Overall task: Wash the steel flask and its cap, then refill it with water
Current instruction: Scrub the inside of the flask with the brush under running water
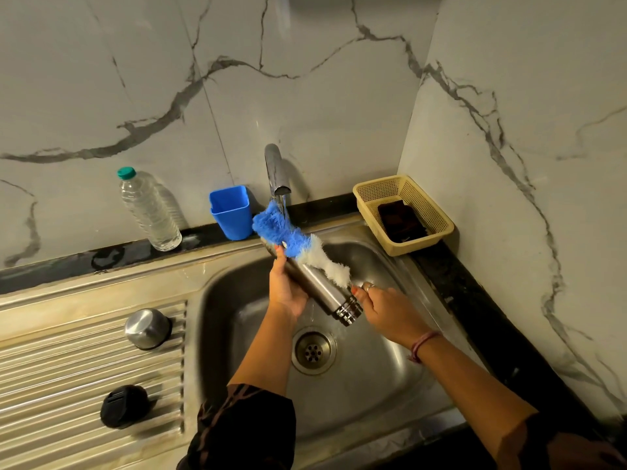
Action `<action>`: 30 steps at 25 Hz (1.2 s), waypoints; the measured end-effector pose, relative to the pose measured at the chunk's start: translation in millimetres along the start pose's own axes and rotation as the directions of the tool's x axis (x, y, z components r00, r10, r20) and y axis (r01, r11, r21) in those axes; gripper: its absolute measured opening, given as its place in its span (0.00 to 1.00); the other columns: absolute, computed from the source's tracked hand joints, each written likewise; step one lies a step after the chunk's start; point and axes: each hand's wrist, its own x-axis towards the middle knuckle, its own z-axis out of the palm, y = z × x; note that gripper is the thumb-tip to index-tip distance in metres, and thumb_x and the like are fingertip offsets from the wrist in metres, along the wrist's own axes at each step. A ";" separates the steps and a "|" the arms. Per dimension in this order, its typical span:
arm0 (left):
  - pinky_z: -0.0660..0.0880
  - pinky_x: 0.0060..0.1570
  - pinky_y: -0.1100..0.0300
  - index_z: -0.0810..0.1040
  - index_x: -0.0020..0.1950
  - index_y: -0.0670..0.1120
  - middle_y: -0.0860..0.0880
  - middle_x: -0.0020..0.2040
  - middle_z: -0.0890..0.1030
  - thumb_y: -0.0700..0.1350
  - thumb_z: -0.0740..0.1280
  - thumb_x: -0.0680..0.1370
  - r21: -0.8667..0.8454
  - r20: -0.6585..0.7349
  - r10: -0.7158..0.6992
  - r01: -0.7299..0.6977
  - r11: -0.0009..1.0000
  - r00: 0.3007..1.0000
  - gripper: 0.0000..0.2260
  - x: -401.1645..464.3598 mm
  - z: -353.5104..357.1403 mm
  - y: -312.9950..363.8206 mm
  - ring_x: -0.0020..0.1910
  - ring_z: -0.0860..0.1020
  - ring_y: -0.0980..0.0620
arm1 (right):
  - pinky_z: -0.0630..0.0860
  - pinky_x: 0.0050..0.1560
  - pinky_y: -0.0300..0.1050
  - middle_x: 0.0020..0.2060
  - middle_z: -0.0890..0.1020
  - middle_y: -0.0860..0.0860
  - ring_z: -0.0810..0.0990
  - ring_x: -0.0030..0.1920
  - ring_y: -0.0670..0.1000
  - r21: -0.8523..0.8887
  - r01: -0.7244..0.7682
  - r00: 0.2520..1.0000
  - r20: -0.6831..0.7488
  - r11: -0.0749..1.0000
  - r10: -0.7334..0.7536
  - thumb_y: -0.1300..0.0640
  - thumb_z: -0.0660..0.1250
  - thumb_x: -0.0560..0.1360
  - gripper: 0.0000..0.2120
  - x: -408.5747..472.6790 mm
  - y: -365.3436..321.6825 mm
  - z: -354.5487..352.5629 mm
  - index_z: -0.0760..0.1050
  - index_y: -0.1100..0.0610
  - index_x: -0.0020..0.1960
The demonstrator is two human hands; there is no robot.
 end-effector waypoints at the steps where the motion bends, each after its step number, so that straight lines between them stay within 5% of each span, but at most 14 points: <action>1: 0.74 0.62 0.42 0.73 0.70 0.48 0.43 0.59 0.83 0.59 0.64 0.78 -0.009 0.001 0.004 -0.004 1.000 1.000 0.24 1.4 0.2 1.9 0.60 0.79 0.41 | 0.61 0.26 0.38 0.25 0.68 0.47 0.64 0.24 0.45 0.017 -0.014 1.000 0.021 1.000 0.014 0.48 0.52 0.82 0.18 -4.8 3.3 3.6 0.71 0.56 0.40; 8: 0.72 0.64 0.43 0.72 0.69 0.46 0.43 0.59 0.81 0.59 0.66 0.78 -0.179 -0.097 0.146 -0.162 0.970 0.984 0.25 9.3 -6.4 29.5 0.59 0.79 0.42 | 0.67 0.28 0.43 0.22 0.67 0.45 0.65 0.23 0.43 0.058 -0.093 0.994 0.068 0.994 0.089 0.49 0.55 0.81 0.17 -36.5 21.3 -2.1 0.63 0.44 0.33; 12: 0.69 0.67 0.39 0.75 0.64 0.48 0.43 0.61 0.81 0.60 0.65 0.77 -0.195 -0.076 0.109 -0.122 0.973 0.991 0.21 5.7 -4.5 22.8 0.62 0.78 0.41 | 0.61 0.25 0.36 0.25 0.68 0.46 0.65 0.24 0.44 0.035 -0.028 0.997 0.071 0.999 0.025 0.50 0.53 0.82 0.14 -8.8 4.3 -2.0 0.70 0.50 0.40; 16: 0.70 0.65 0.37 0.72 0.71 0.50 0.44 0.63 0.80 0.62 0.66 0.75 -0.113 -0.082 0.037 -0.047 0.993 0.996 0.28 -0.5 -3.8 -0.6 0.63 0.77 0.40 | 0.59 0.28 0.34 0.27 0.69 0.45 0.67 0.26 0.42 -0.002 0.020 0.999 0.033 1.000 -0.020 0.50 0.51 0.83 0.16 18.9 -16.4 2.0 0.73 0.56 0.46; 30: 0.72 0.65 0.43 0.69 0.69 0.48 0.43 0.59 0.80 0.62 0.66 0.77 -0.262 -0.198 0.165 -0.214 0.941 0.966 0.27 11.8 -8.8 39.2 0.59 0.79 0.43 | 0.62 0.26 0.36 0.24 0.67 0.46 0.64 0.24 0.43 0.121 -0.143 0.987 0.089 0.982 0.133 0.47 0.54 0.81 0.18 -38.6 23.9 12.0 0.68 0.52 0.35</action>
